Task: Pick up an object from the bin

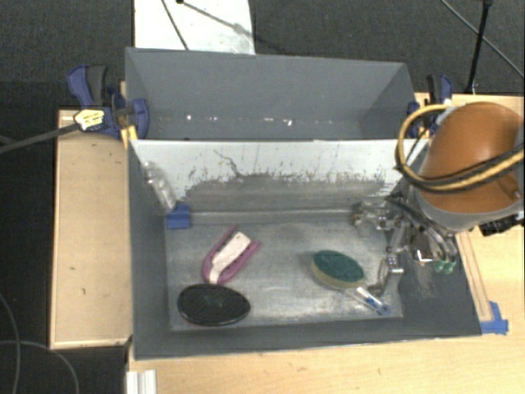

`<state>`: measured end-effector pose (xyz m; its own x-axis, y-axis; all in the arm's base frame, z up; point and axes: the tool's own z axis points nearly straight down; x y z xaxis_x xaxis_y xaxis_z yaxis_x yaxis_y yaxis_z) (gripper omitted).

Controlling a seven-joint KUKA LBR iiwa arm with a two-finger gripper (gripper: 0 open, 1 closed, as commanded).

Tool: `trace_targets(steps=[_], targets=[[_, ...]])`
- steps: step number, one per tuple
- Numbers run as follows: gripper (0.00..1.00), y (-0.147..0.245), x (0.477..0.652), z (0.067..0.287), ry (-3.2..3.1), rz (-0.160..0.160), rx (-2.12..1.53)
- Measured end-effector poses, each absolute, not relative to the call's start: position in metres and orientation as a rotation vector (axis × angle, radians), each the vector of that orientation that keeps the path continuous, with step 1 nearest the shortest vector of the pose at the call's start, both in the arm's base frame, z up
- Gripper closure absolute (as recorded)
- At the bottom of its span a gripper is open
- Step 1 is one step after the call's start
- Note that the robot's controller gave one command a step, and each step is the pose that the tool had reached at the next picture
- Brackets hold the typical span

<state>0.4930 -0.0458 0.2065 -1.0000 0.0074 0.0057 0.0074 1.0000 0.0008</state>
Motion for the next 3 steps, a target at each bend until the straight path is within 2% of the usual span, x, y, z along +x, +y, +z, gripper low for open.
trace_targets(steps=[1, 2, 3], targets=[[0.00, -0.035, 0.510, 0.067, -3.139, -0.001, -0.011], [1.00, -0.035, 0.511, 0.070, -3.143, 0.001, -0.006], [1.00, -0.014, 0.532, 0.189, -3.153, -0.002, -0.027]])
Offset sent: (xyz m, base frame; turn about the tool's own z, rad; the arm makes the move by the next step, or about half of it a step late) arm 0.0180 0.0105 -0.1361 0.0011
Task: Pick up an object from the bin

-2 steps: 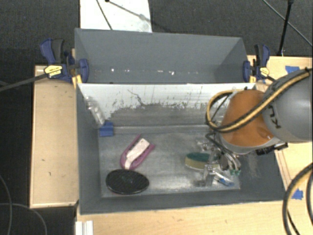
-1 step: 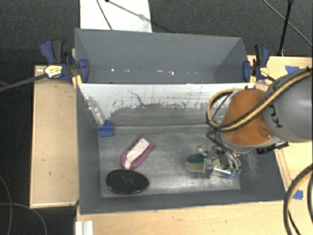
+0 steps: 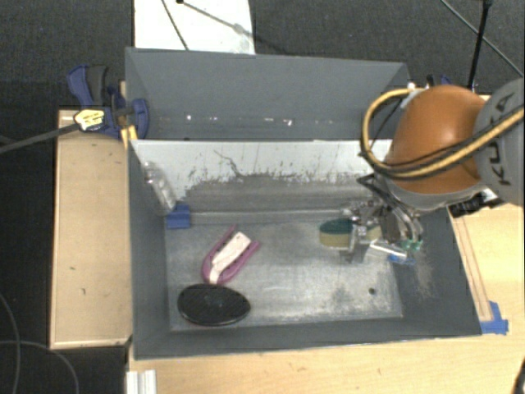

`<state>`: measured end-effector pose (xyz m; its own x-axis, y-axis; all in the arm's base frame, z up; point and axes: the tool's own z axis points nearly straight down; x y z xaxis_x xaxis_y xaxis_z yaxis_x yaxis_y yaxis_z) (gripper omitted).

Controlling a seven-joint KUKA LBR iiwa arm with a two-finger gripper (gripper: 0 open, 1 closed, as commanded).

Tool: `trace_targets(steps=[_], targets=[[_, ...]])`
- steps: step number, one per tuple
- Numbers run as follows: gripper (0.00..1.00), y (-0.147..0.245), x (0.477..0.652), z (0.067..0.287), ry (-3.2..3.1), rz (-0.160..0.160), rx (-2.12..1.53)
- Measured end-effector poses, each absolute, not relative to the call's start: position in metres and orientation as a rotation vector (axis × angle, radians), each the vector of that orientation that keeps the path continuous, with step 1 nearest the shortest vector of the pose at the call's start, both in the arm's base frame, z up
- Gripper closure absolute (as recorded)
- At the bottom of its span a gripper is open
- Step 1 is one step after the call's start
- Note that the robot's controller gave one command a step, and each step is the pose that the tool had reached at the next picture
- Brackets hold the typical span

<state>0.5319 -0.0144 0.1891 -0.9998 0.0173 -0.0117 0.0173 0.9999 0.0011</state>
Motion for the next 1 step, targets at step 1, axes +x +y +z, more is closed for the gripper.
trace_targets(steps=[1], targets=[[1.00, 0.0011, 0.5096, 0.2680, 3.131, 0.000, -0.039]])
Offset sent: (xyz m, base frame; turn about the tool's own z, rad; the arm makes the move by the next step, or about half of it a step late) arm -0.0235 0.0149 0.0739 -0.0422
